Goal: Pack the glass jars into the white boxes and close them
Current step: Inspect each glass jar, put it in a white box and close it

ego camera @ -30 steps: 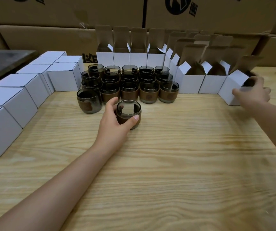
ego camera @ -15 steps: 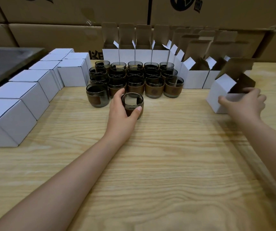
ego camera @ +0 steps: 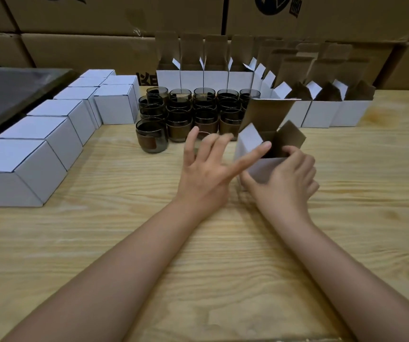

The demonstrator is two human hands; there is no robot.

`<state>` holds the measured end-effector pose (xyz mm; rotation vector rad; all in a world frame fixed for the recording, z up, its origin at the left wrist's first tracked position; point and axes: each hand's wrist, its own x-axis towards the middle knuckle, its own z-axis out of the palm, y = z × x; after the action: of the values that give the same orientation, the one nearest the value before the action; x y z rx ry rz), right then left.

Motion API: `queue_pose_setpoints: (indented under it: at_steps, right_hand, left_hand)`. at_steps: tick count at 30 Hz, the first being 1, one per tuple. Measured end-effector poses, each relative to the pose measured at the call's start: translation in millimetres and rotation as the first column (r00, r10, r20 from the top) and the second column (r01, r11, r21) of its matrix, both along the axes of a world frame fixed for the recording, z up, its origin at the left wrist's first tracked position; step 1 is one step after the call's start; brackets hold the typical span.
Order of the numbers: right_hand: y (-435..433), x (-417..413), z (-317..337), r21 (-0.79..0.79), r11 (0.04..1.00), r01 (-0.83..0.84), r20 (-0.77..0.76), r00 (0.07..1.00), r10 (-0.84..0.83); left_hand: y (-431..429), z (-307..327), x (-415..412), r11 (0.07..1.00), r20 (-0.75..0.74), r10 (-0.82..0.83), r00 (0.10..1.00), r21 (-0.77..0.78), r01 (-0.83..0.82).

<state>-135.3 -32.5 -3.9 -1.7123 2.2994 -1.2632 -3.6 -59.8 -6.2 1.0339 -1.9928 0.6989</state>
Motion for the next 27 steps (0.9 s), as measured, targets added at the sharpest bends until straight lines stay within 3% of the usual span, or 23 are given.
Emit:
queue_pose_setpoints:
  at_steps: [3, 6, 10, 14, 17, 19, 23, 27]
  right_hand:
    - [6.0, 8.3, -3.9, 0.002, 0.998, -0.061, -0.087, 0.994, 0.061]
    - [8.2, 4.4, -2.1, -0.041, 0.991, -0.124, -0.137, 0.984, 0.118]
    - [2.6, -16.5, 3.6, -0.160, 0.960, -0.230, 0.041, 0.970, 0.239]
    - [-5.7, -29.4, 6.3, -0.295, 0.936, -0.189, 0.206, 0.945, 0.256]
    - [-12.0, -43.1, 10.8, -0.304, 0.926, -0.223, 0.289, 0.905, 0.312]
    - [-16.8, -52.4, 13.8, -0.293, 0.904, -0.311, 0.387, 0.826, 0.410]
    - [-21.1, -64.3, 20.7, -0.313, 0.819, -0.481, 0.677, 0.493, 0.547]
    - [-21.6, -66.6, 25.0, -0.273, 0.778, -0.566, 0.682, 0.456, 0.571]
  left_hand:
    - [-1.0, -4.0, 1.0, 0.995, 0.099, 0.078, 0.992, -0.069, -0.072]
    - [-2.6, -4.4, 3.3, 0.997, 0.062, 0.071, 0.996, -0.042, -0.068]
    - [-1.9, -2.5, 1.4, 1.000, -0.004, 0.029, 1.000, -0.010, -0.029]
    - [-1.2, -1.0, 1.0, 0.998, -0.036, -0.047, 0.998, 0.051, 0.048]
    - [-0.8, -1.0, 0.2, 0.989, -0.098, -0.114, 0.989, 0.083, 0.123]
    - [0.4, -0.1, -0.3, 0.977, -0.158, -0.156, 0.975, 0.118, 0.175]
    - [1.6, 1.7, -0.3, 0.956, -0.248, -0.188, 0.950, 0.177, 0.235]
    - [1.4, 2.4, 0.9, 0.939, -0.314, -0.199, 0.928, 0.210, 0.272]
